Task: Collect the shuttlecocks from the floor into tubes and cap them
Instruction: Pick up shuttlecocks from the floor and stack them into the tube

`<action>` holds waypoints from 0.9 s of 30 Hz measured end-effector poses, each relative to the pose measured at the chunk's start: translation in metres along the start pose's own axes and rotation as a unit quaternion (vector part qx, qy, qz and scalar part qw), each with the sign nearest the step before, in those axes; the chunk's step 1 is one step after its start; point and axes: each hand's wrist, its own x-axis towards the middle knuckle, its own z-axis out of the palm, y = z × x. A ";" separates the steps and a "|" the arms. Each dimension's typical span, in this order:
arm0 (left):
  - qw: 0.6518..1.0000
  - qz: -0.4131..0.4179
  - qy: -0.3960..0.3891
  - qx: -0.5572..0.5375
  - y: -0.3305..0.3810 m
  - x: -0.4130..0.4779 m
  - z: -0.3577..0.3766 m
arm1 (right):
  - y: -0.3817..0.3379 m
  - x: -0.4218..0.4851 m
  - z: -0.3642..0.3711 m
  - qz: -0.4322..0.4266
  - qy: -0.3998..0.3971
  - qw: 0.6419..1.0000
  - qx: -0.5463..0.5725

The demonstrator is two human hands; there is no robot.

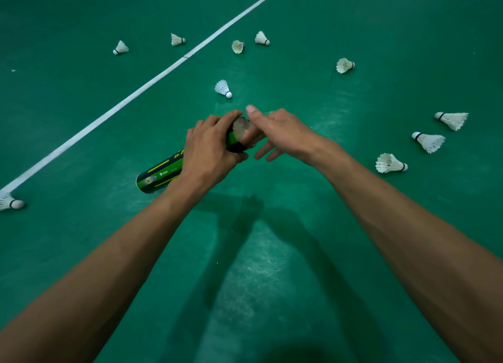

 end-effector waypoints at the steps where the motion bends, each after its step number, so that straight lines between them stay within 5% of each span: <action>1: 1.000 0.001 0.001 0.000 -0.001 -0.001 0.000 | 0.002 -0.002 0.001 0.006 -0.023 1.000 -0.005; 12: 1.000 0.025 0.006 -0.007 0.001 -0.011 -0.002 | -0.002 -0.005 0.030 0.023 -0.121 0.992 -0.015; 27: 0.999 0.031 -0.001 -0.009 0.002 -0.012 0.001 | 0.004 -0.005 0.034 0.049 -0.133 0.990 0.007</action>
